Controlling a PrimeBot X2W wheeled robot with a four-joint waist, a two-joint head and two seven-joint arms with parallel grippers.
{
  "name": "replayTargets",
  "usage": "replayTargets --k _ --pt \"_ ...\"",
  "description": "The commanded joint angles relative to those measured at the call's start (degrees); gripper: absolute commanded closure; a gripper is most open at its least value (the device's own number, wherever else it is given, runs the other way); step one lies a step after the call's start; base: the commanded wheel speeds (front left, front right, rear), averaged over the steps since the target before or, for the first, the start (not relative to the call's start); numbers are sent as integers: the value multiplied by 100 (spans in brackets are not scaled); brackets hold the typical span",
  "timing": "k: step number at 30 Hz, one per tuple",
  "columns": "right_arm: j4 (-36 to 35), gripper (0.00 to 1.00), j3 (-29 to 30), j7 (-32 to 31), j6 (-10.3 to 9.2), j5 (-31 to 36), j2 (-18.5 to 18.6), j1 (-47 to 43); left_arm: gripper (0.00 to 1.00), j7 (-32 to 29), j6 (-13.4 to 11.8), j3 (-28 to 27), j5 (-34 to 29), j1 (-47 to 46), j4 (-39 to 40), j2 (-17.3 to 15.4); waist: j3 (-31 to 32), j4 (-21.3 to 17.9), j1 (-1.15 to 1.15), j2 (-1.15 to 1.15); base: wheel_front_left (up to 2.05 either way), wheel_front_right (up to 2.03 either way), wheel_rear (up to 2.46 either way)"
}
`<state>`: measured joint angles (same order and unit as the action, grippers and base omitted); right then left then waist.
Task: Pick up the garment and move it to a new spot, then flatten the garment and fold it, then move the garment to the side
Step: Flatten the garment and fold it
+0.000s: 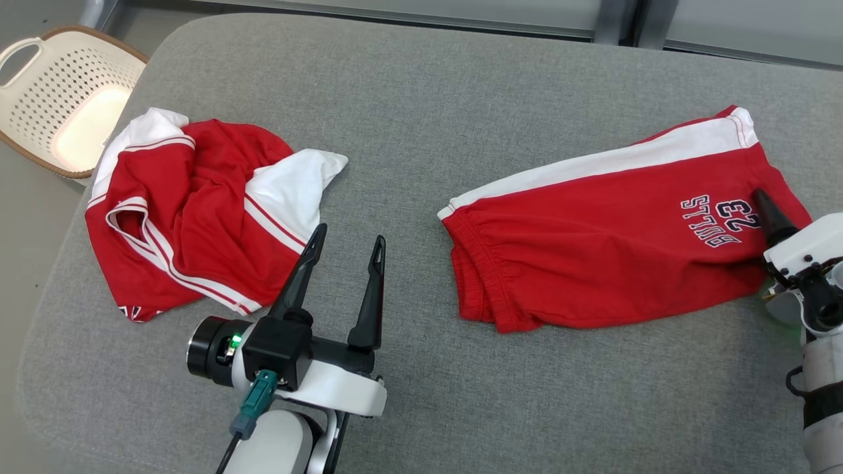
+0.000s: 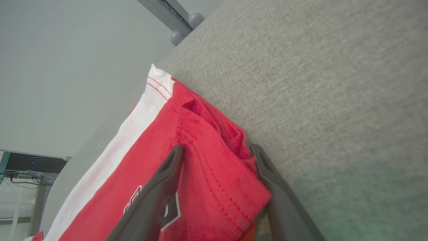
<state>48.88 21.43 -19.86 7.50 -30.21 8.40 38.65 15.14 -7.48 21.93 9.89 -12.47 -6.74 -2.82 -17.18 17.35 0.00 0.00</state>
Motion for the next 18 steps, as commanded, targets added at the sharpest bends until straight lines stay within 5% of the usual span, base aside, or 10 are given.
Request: replayTargets --k 1,8,10,11,18 --pt "304 0 -44 -231 -2 81 -282 -138 0 0 -36 19 24 -140 20 -18 -53 51 0 0 0 0 0" --pt "245 0 -61 -300 -2 326 -352 60 0 0 -60 101 36 -219 -13 -18 -124 132 0 0 0 0 0" --pt "213 51 -67 -275 -2 390 -373 108 0 0 -66 140 19 -226 -19 -17 -132 141 0 0 0 0 0" --pt "182 100 -59 -221 -2 387 -381 133 0 0 -67 156 24 -226 -25 -17 -130 141 0 0 0 0 0" --pt "-25 100 -54 267 -6 286 -308 -34 0 0 -51 138 11 -144 -106 -15 59 0 0 0 0 0 0"
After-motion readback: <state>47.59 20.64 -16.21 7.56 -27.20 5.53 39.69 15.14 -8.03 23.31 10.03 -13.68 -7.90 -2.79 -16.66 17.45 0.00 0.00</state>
